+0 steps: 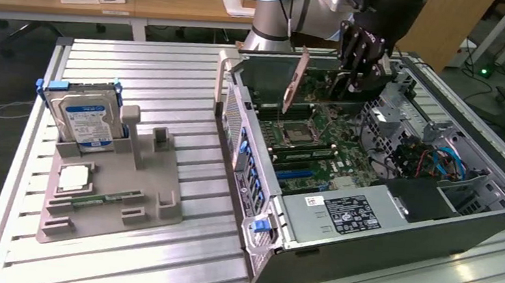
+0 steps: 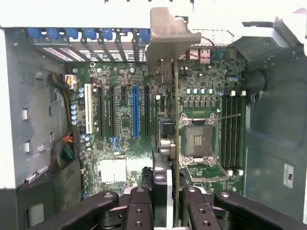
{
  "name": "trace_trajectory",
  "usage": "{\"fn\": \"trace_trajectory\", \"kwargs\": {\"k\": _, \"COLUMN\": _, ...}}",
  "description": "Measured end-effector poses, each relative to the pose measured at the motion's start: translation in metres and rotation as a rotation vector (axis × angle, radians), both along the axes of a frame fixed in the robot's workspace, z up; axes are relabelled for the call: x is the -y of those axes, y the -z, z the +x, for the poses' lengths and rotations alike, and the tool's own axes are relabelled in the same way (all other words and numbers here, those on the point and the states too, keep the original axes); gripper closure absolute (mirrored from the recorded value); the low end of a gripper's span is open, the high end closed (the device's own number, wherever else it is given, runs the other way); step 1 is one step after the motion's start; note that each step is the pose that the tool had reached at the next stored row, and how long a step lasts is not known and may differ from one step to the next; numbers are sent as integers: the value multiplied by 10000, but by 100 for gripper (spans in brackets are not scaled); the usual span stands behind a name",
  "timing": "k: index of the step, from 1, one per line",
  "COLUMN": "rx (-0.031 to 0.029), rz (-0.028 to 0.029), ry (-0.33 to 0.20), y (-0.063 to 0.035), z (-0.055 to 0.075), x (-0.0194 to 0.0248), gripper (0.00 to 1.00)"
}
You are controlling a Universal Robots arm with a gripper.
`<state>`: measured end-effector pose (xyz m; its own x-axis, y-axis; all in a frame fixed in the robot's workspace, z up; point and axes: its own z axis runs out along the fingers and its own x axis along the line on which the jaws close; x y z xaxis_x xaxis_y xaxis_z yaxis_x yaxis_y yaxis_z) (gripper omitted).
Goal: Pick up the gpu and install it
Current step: 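Insert the gpu into the slot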
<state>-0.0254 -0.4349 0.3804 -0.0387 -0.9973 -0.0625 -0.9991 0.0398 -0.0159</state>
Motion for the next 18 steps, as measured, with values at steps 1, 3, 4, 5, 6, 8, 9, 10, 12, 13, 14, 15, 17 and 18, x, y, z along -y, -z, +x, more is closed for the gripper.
{"fn": "trace_trajectory", "kwargs": {"k": 1, "rx": 0, "rz": 1, "ry": 80, "y": 18, "z": -2, "x": 0, "gripper": 72}}
{"fn": "trace_trajectory", "kwargs": {"k": 3, "rx": 0, "rz": 1, "ry": 108, "y": 55, "z": -11, "x": 0, "gripper": 72}}
{"fn": "trace_trajectory", "kwargs": {"k": 4, "rx": 1, "rz": 1, "ry": 109, "y": 74, "z": -13, "x": 0, "gripper": 72}}
{"fn": "trace_trajectory", "kwargs": {"k": 5, "rx": 1, "rz": 0, "ry": 107, "y": 92, "z": -14, "x": 0, "gripper": 72}}
{"fn": "trace_trajectory", "kwargs": {"k": 6, "rx": 0, "rz": 1, "ry": 107, "y": 110, "z": -17, "x": 0, "gripper": 72}}
{"fn": "trace_trajectory", "kwargs": {"k": 8, "rx": 1, "rz": 0, "ry": 109, "y": 145, "z": -61, "x": 0, "gripper": 72}}
{"fn": "trace_trajectory", "kwargs": {"k": 9, "rx": 1, "rz": 1, "ry": 109, "y": 165, "z": -89, "x": 0, "gripper": 72}}
{"fn": "trace_trajectory", "kwargs": {"k": 10, "rx": 1, "rz": 1, "ry": 109, "y": 183, "z": -104, "x": 0, "gripper": 72}}
{"fn": "trace_trajectory", "kwargs": {"k": 12, "rx": 0, "rz": 0, "ry": 107, "y": 219, "z": -107, "x": 4, "gripper": 72}}
{"fn": "trace_trajectory", "kwargs": {"k": 13, "rx": 0, "rz": 1, "ry": 106, "y": 237, "z": -107, "x": 14, "gripper": 72}}
{"fn": "trace_trajectory", "kwargs": {"k": 14, "rx": 0, "rz": 0, "ry": 107, "y": 254, "z": -107, "x": 30, "gripper": 72}}
{"fn": "trace_trajectory", "kwargs": {"k": 15, "rx": 0, "rz": 0, "ry": 108, "y": 271, "z": -108, "x": 44, "gripper": 72}}
{"fn": "trace_trajectory", "kwargs": {"k": 17, "rx": 1, "rz": 1, "ry": 108, "y": 309, "z": -108, "x": 65, "gripper": 72}}
{"fn": "trace_trajectory", "kwargs": {"k": 18, "rx": 0, "rz": 0, "ry": 110, "y": 326, "z": -109, "x": 68, "gripper": 72}}
